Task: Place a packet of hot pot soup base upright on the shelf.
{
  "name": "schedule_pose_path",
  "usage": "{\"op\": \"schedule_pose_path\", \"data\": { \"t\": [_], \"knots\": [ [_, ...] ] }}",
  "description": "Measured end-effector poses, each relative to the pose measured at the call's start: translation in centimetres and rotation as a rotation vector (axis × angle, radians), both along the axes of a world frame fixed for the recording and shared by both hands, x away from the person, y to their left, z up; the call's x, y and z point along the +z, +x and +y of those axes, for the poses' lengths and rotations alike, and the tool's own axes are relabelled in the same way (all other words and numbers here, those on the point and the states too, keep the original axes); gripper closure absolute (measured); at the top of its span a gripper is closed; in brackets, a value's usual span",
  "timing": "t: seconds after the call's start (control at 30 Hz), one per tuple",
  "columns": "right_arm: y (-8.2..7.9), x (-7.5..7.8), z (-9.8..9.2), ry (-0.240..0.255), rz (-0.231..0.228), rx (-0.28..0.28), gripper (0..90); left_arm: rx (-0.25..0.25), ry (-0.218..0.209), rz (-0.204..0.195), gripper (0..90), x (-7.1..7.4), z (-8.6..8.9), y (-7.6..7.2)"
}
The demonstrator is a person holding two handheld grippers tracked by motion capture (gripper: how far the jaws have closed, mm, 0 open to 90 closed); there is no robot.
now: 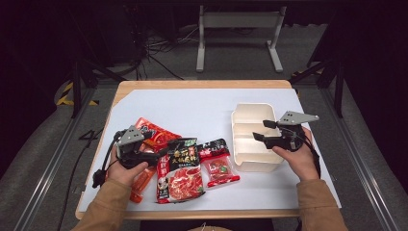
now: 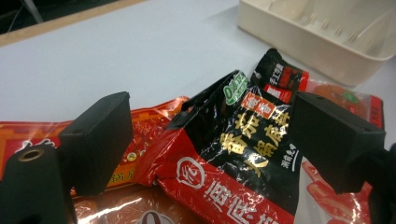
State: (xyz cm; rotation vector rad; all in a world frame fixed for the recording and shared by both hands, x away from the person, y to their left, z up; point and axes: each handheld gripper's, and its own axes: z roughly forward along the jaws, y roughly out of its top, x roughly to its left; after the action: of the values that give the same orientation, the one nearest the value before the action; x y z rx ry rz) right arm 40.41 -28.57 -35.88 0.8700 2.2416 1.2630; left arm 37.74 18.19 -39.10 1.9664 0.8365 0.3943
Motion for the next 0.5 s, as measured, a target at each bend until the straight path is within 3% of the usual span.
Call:
{"op": "schedule_pose_path", "data": {
  "t": [0.23,0.5],
  "knots": [
    [0.0,-0.1,0.1,-0.002,0.004,0.004,35.6,0.021,0.036,0.036,15.8,-1.1,-0.4,0.5],
    [0.1,-0.3,0.3,-0.008,0.013,0.009,35.4,0.044,0.094,0.148,16.2,-2.9,-0.9,1.7]
  ]
}}
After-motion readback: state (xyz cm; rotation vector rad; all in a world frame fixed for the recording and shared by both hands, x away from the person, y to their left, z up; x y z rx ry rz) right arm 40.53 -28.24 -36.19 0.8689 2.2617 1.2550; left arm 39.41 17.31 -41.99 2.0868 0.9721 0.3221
